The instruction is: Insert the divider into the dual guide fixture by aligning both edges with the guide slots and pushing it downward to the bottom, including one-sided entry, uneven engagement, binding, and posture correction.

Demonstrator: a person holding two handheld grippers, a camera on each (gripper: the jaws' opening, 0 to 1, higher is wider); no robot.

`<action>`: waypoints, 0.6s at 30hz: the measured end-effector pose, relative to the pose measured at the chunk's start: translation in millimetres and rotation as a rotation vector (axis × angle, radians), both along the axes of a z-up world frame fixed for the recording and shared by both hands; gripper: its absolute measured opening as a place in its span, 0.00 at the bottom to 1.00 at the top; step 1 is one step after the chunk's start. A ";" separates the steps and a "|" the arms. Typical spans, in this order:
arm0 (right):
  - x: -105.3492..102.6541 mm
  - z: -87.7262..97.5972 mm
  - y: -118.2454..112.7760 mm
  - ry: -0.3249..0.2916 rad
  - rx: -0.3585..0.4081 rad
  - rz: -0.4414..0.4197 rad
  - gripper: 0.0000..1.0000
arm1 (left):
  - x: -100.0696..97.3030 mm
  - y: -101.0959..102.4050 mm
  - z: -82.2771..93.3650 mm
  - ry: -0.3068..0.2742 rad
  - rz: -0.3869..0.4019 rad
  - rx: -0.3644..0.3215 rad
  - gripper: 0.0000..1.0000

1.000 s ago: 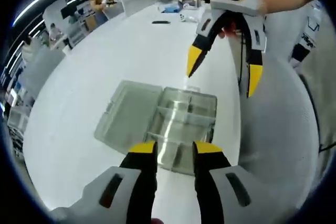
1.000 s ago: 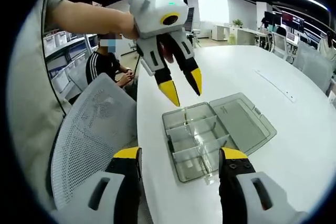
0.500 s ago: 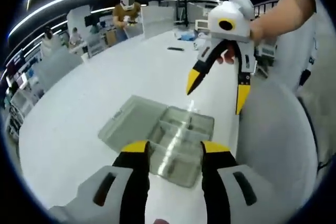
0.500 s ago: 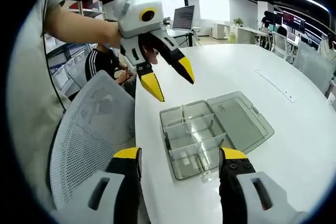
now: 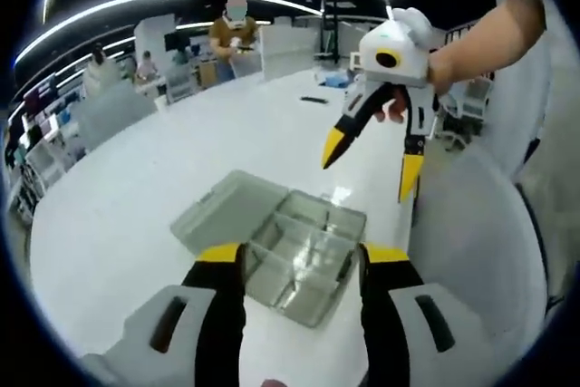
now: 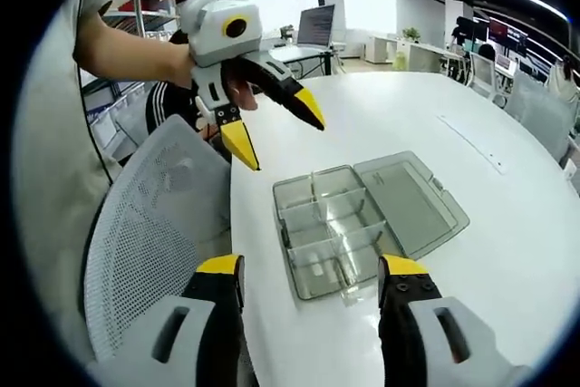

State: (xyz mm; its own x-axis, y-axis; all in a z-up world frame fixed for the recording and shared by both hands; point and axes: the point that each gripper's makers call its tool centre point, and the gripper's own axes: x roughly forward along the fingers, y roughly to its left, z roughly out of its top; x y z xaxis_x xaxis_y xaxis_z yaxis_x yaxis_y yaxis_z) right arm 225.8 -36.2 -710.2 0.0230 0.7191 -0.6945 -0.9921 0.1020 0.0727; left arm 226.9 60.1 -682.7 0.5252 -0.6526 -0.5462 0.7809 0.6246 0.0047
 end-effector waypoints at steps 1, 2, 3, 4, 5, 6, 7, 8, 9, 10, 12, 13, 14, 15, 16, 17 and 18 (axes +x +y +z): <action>0.6 -0.4 -1.5 -0.001 -0.002 -0.001 0.57 | -0.3 -0.2 0.2 0.000 0.002 -0.002 0.51; 1.4 -1.1 -4.1 -0.002 -0.007 -0.003 0.57 | -0.5 -0.5 0.7 -0.001 0.002 -0.005 0.52; 1.7 -1.4 -5.1 -0.002 -0.009 -0.004 0.57 | -0.8 -1.1 1.7 -0.003 0.003 -0.009 0.53; 2.3 -1.9 -8.2 -0.001 -0.011 -0.006 0.57 | -0.8 -1.9 3.2 -0.008 0.005 -0.014 0.54; 2.7 -2.5 -10.0 -0.003 -0.014 -0.007 0.57 | -0.9 -2.3 3.9 -0.011 0.006 -0.014 0.55; 3.1 -3.0 -11.8 -0.005 -0.018 -0.008 0.57 | -1.0 -2.9 4.9 -0.015 0.007 -0.016 0.55; 3.3 -3.5 -13.2 -0.004 -0.021 -0.009 0.56 | -1.0 -3.2 5.3 -0.015 0.008 -0.018 0.55; 3.6 -3.8 -14.7 -0.006 -0.022 -0.010 0.56 | -0.8 -3.0 5.3 -0.016 0.009 -0.022 0.55; 4.4 -4.5 -16.7 -0.006 -0.026 -0.013 0.56 | -0.9 -3.0 5.2 -0.016 0.010 -0.025 0.56; 4.6 -5.3 -18.1 -0.004 -0.030 -0.015 0.56 | -1.8 -3.3 5.1 -0.013 0.011 -0.029 0.56; 5.9 -6.8 -21.1 -0.010 -0.038 -0.015 0.56 | -3.1 -2.3 3.8 -0.014 0.014 -0.028 0.56; 6.3 -7.6 -22.8 -0.009 -0.042 -0.017 0.56 | -3.5 -1.9 3.5 -0.014 0.014 -0.029 0.56; 6.7 -8.1 -24.0 -0.012 -0.044 -0.016 0.56 | -3.9 -1.4 3.0 -0.014 0.015 -0.030 0.56; 7.9 -9.9 -26.2 -0.014 -0.048 -0.016 0.56 | -4.6 -1.0 2.3 -0.012 0.016 -0.032 0.57; 8.5 -11.3 -27.8 -0.013 -0.052 -0.019 0.56 | -4.8 -0.4 2.0 -0.013 0.017 -0.031 0.57; 9.0 -12.8 -29.2 -0.015 -0.058 -0.019 0.56 | -5.1 -0.5 2.0 -0.012 0.019 -0.034 0.57; 9.2 -13.6 -30.3 -0.015 -0.063 -0.019 0.55 | -5.5 -1.2 2.4 -0.011 0.019 -0.038 0.57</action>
